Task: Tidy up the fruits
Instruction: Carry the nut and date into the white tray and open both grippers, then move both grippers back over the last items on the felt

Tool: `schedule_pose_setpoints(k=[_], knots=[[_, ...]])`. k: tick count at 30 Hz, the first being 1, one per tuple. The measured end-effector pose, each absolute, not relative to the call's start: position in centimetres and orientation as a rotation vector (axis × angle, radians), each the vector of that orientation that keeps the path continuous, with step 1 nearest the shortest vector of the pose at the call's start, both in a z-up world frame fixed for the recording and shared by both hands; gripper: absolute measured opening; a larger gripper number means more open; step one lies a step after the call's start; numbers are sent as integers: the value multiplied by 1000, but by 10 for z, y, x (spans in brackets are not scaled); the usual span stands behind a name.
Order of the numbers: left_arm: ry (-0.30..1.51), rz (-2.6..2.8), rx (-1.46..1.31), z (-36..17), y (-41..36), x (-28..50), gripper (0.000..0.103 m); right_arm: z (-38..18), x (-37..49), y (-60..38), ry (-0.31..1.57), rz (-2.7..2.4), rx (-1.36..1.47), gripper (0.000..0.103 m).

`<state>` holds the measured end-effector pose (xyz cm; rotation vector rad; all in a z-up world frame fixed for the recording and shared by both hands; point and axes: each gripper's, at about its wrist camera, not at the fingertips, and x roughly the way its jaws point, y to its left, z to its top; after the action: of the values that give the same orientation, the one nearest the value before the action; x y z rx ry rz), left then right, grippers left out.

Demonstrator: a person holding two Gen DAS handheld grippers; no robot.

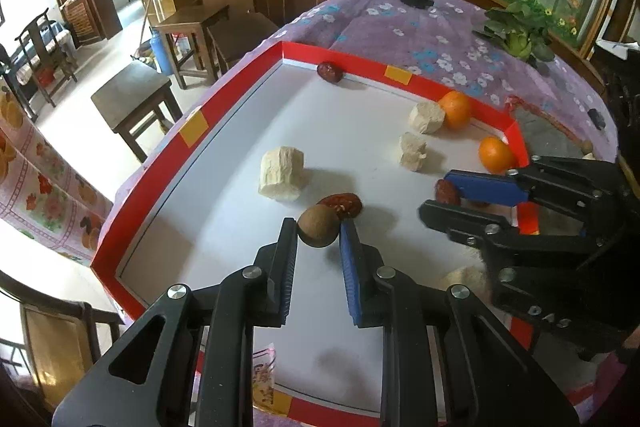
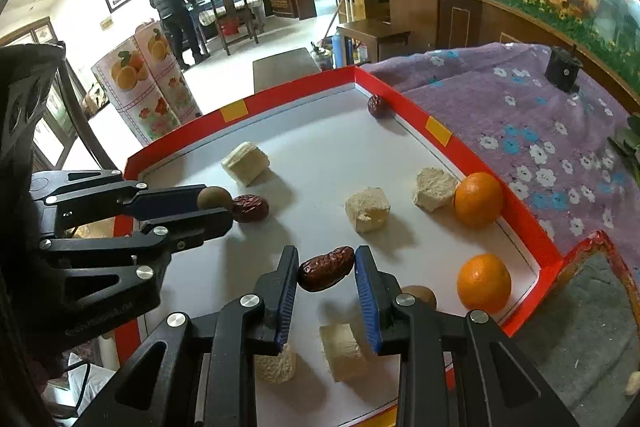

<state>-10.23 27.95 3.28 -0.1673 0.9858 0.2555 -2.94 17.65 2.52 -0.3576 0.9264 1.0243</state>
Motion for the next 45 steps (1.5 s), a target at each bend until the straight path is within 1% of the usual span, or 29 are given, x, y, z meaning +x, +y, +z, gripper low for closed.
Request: schedule_pose_setpoints(k=[2,4,6,10,19,25,26,27,28,45], knots=[[995,262,-174,30,281,-102,26,27,-30,171,920,1024,-347,34],[994,258,-194,29,283,-103,45,30,-33,167,912,1029,-334,34],[979,254,-200,33,281,-105,51,32,-35,165,911,1023,-332,34],[961,264,-180,40,276,-107,51,41,-42,151,894,1016,-320,35],[937,255,-149,50,249,-100,51,61,-45,109,852,949,-265,38],[936,240,-134,52,226,-91,51,62,-43,85,857,902,-233,39],[935,241,-129,52,222,-90,53,62,-43,82,858,893,-233,39],[934,241,-126,52,219,-89,58,61,-43,79,859,884,-234,39],[931,239,-125,52,214,-88,59,61,-43,75,859,874,-233,39],[932,157,-66,55,148,-63,59,53,-32,2,885,757,-166,41]])
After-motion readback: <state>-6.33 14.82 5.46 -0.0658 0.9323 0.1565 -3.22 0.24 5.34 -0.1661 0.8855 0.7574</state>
